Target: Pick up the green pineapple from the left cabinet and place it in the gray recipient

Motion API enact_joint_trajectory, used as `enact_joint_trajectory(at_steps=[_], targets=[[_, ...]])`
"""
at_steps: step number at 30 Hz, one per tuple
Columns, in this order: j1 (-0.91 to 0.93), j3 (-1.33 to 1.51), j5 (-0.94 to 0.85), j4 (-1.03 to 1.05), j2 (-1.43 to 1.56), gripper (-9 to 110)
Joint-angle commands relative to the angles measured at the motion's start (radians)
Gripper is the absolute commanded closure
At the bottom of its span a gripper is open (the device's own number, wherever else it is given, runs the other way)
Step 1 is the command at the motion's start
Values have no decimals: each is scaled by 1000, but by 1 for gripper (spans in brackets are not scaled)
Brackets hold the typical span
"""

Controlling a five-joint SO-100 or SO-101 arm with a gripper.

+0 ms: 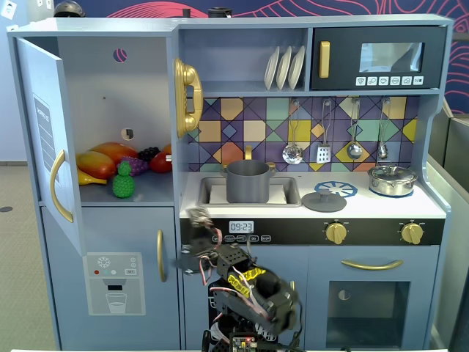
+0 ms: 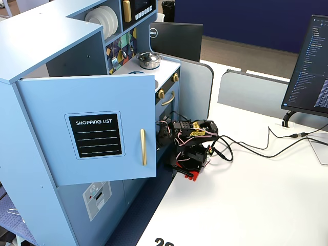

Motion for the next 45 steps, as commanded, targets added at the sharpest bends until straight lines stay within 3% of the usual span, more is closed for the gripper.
enact_joint_trajectory(at_steps=[1, 8, 24, 41, 45], targets=[[-115, -192, -101, -430, -137, 88], [-84, -505, -127, -514, -472, 85], [-15, -834, -80, -723, -937, 73], [-38, -1215, -57, -718, -1336, 76], [-51, -1299, -89, -732, -1404, 86]])
